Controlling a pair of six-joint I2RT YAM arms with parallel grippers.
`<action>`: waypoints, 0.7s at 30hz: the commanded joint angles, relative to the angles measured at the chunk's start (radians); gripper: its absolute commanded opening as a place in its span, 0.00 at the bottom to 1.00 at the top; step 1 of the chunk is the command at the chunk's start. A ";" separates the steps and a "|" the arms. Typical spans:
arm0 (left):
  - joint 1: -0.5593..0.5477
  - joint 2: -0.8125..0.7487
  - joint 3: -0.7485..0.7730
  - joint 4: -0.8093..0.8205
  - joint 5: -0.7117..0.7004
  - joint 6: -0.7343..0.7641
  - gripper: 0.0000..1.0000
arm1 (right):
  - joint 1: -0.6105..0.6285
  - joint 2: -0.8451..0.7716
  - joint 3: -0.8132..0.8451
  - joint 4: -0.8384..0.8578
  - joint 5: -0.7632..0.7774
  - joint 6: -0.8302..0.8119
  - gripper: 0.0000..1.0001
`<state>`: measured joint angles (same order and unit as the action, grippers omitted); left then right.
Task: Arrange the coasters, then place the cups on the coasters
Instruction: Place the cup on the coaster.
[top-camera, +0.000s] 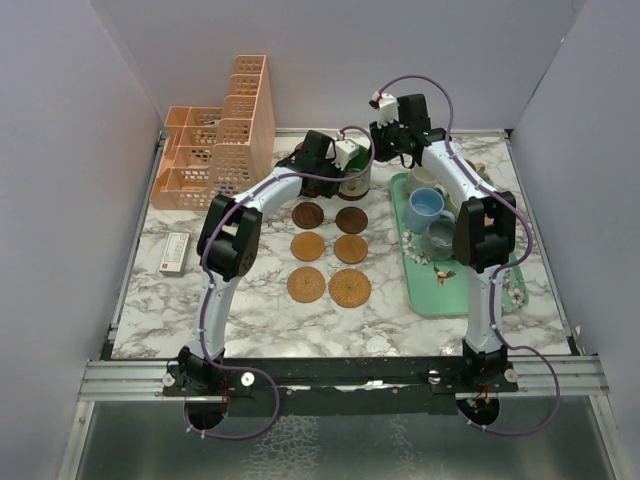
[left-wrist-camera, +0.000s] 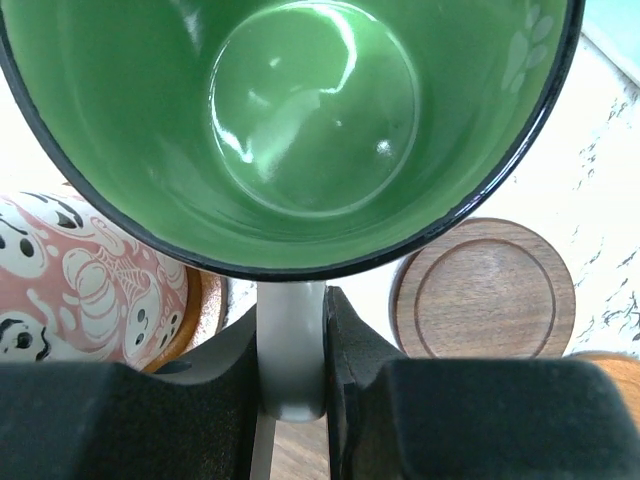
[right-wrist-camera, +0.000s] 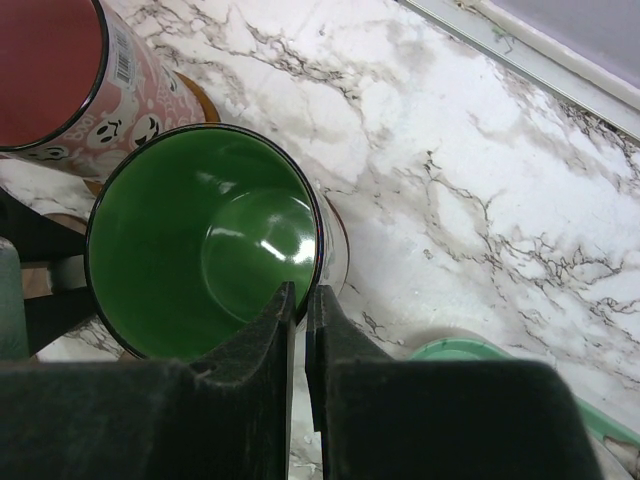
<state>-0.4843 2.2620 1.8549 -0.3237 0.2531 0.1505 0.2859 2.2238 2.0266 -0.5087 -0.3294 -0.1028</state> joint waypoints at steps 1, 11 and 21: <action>0.000 -0.019 0.070 0.148 -0.019 0.010 0.00 | 0.032 0.002 0.027 -0.031 -0.142 0.007 0.01; 0.000 -0.023 0.051 0.149 -0.015 0.015 0.00 | 0.030 0.008 0.002 -0.027 -0.128 -0.007 0.01; -0.002 -0.027 0.033 0.148 0.000 0.014 0.04 | 0.028 0.001 -0.006 -0.034 -0.112 -0.018 0.01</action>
<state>-0.4816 2.2620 1.8549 -0.2840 0.2344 0.1600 0.3138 2.2238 2.0258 -0.5262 -0.4129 -0.1120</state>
